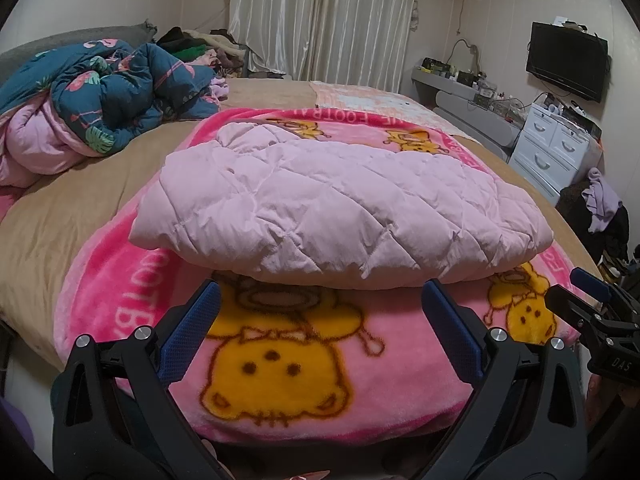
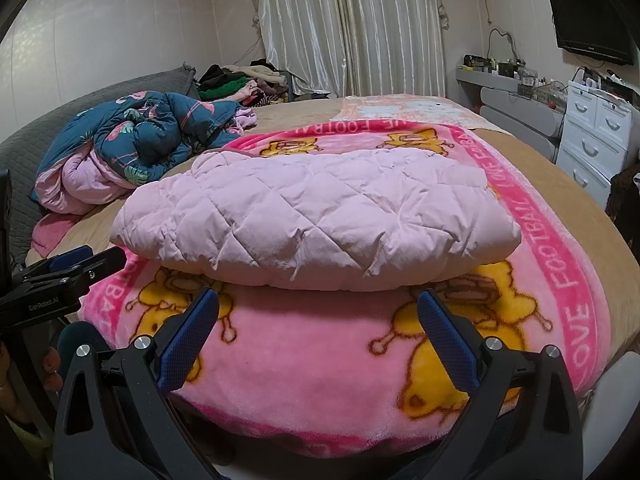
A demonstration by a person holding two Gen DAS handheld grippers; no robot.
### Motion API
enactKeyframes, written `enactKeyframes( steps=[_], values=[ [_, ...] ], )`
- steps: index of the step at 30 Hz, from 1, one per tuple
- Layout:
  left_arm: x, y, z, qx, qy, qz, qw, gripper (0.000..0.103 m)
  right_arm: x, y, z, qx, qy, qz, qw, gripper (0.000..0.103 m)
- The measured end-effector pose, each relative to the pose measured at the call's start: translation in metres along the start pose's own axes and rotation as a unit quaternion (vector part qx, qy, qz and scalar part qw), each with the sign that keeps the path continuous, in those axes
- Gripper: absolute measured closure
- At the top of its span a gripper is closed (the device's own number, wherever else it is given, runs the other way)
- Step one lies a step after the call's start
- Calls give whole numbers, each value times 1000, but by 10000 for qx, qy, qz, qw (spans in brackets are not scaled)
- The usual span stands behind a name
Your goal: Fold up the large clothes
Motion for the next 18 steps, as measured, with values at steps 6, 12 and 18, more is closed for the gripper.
enactKeyframes(
  steps=[6,12,18],
  values=[
    [0,-1,0,-2,-6,-9,10000,9,0,0,0,4,7,1,10000,4],
    [0,-2,-1,3,-2,-28,10000,9,1,0,0,0,2,5,10000,4],
    [0,-3,-1,2,2,-26,10000,9,-1,0,0,-2,8,6,10000,4]
  ],
)
Point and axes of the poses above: each gripper's, at about its wrist camera, not at the fingertips, and x roughly the way its jaws point, y to its right, z to its underside, the point moved 9 cm from there along x, roughly the way its jaws point, and after that the axes turned 4 degrees about y, right-handed, at the moved point
